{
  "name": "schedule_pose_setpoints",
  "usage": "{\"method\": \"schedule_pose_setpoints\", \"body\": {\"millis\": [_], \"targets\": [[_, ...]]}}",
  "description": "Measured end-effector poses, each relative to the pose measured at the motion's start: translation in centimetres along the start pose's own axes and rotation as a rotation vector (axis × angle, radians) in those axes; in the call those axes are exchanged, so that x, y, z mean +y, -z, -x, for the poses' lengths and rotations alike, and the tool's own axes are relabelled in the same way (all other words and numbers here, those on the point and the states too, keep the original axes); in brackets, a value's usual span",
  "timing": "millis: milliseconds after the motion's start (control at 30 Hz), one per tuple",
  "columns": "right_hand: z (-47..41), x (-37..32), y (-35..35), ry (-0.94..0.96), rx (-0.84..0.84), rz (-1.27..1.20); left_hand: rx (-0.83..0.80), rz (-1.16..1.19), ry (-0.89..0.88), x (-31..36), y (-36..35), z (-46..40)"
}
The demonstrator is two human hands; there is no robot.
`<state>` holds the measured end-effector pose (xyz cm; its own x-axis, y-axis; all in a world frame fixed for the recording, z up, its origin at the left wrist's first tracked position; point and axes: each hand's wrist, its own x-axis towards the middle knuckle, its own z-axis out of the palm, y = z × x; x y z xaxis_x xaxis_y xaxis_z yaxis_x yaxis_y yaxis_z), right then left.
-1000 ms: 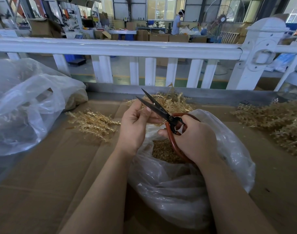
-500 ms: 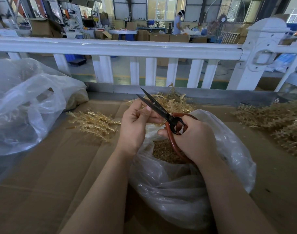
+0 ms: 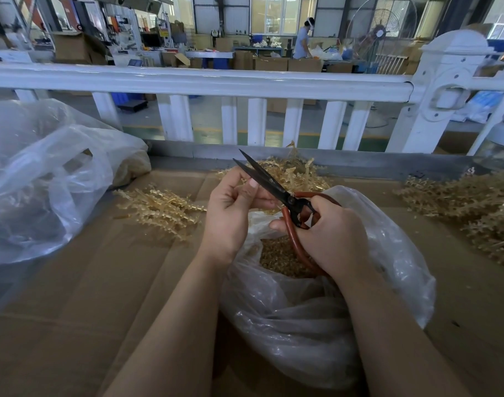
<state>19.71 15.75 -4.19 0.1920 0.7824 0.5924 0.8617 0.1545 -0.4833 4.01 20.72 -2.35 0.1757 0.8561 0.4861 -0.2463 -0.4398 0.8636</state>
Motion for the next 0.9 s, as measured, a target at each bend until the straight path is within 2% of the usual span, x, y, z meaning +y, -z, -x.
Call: {"method": "schedule_pose_setpoints", "body": {"millis": [267, 400, 667, 900], "targets": [[0.2, 0.0, 0.1, 0.03, 0.012, -0.003, 0.032, -0.004, 0.017, -0.2, 0.1, 0.1], [0.2, -0.1, 0.1, 0.023, 0.037, -0.003, 0.122, 0.058, 0.042, -0.4, 0.3, -0.1], [0.1, 0.3, 0.0, -0.066, 0.08, 0.046, 0.568, 0.319, -0.019, -0.1, 3.0, -1.2], [0.1, 0.2, 0.2, -0.142, 0.111, 0.007, 0.981, 0.236, 0.027, -0.5, 5.4, -1.6]]}}
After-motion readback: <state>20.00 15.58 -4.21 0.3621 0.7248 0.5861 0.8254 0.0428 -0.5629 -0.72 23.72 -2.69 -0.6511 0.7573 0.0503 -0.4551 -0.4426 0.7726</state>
